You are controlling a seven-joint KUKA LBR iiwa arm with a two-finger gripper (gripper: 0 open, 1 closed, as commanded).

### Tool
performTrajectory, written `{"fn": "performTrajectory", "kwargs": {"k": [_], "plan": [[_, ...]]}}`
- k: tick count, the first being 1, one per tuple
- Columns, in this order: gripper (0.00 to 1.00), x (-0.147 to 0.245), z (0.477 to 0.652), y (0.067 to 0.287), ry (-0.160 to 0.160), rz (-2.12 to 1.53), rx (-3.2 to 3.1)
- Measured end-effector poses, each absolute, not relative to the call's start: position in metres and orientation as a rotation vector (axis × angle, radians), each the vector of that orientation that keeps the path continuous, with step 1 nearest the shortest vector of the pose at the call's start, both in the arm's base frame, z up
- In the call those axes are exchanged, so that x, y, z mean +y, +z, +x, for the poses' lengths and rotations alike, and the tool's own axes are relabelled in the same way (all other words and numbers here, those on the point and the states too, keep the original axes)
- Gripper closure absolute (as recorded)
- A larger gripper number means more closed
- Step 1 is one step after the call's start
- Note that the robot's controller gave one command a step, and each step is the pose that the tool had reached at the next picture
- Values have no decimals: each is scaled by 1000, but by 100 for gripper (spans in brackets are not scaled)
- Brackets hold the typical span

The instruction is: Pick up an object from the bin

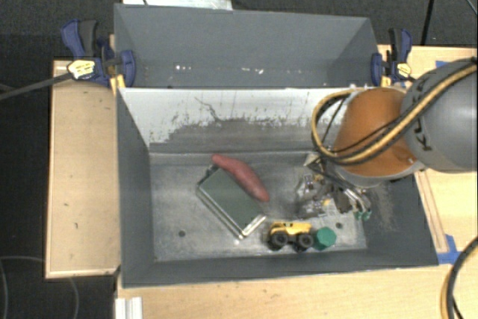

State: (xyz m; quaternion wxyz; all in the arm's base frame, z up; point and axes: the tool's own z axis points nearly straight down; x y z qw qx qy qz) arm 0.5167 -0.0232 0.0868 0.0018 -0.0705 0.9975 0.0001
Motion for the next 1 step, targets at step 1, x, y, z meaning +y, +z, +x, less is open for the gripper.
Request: {"fn": "performTrajectory", "kwargs": {"k": [1], "plan": [[0,-23,517,87,0,-223,3128]]}}
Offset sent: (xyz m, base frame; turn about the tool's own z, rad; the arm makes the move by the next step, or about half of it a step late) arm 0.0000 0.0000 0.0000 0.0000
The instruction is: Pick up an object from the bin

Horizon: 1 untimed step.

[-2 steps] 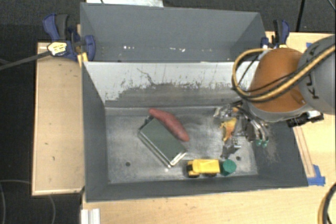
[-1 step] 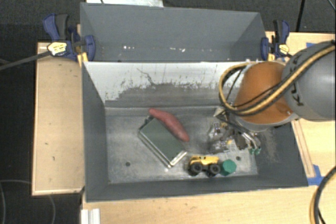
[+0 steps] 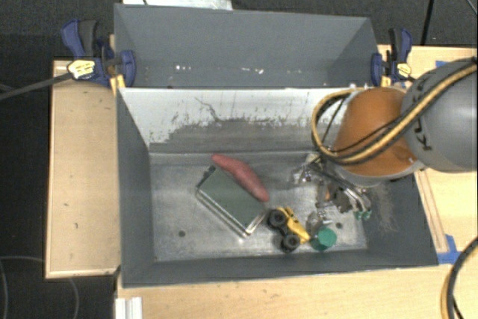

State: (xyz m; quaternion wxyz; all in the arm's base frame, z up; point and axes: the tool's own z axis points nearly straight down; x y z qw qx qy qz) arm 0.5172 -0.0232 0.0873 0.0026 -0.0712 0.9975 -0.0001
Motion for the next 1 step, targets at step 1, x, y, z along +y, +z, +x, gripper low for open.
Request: {"fn": "performTrajectory", "kwargs": {"k": [1], "plan": [[0,-23,517,87,0,-225,3130]]}}
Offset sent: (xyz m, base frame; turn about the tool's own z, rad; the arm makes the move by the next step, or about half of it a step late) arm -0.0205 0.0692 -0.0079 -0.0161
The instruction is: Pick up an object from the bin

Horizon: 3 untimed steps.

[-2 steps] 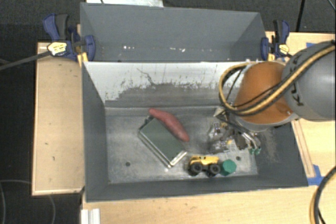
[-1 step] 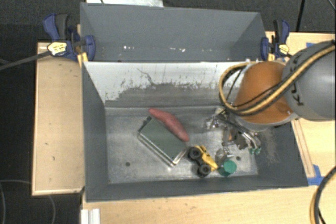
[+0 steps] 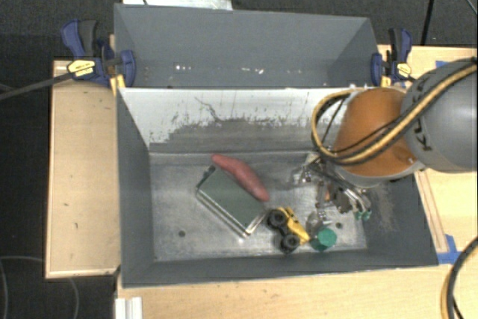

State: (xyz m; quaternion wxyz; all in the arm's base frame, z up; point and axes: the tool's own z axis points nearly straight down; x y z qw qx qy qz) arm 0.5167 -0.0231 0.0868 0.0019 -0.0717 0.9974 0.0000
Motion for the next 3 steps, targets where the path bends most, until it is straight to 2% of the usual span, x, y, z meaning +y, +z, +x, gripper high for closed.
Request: {"fn": "performTrajectory", "kwargs": {"k": [1,2,3], "plan": [[0,20,504,82,-2,-229,3131],[100,47,517,75,1,-70,3136],[100,47,517,75,1,-71,3135]]}}
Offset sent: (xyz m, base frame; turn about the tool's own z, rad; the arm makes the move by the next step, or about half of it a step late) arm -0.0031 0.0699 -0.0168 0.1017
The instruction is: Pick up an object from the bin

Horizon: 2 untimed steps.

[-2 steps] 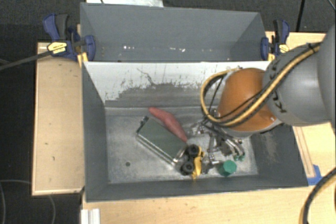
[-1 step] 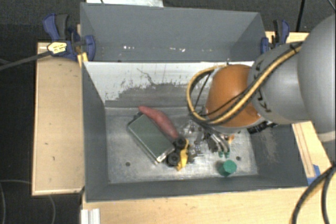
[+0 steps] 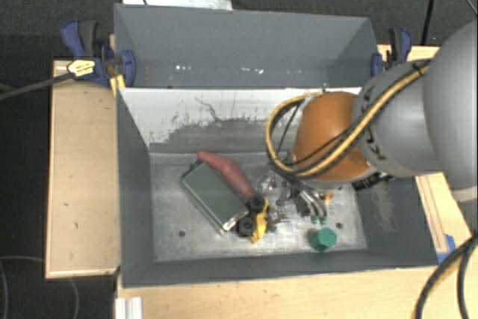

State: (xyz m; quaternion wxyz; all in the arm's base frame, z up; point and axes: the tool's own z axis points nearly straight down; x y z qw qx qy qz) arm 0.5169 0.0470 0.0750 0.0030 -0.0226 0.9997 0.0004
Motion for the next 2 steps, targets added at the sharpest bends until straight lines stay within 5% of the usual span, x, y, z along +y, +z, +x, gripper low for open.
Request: {"fn": "performTrajectory", "kwargs": {"k": [1,2], "plan": [[100,54,526,75,-7,-145,3141],[100,50,514,219,1,-61,3137]]}}
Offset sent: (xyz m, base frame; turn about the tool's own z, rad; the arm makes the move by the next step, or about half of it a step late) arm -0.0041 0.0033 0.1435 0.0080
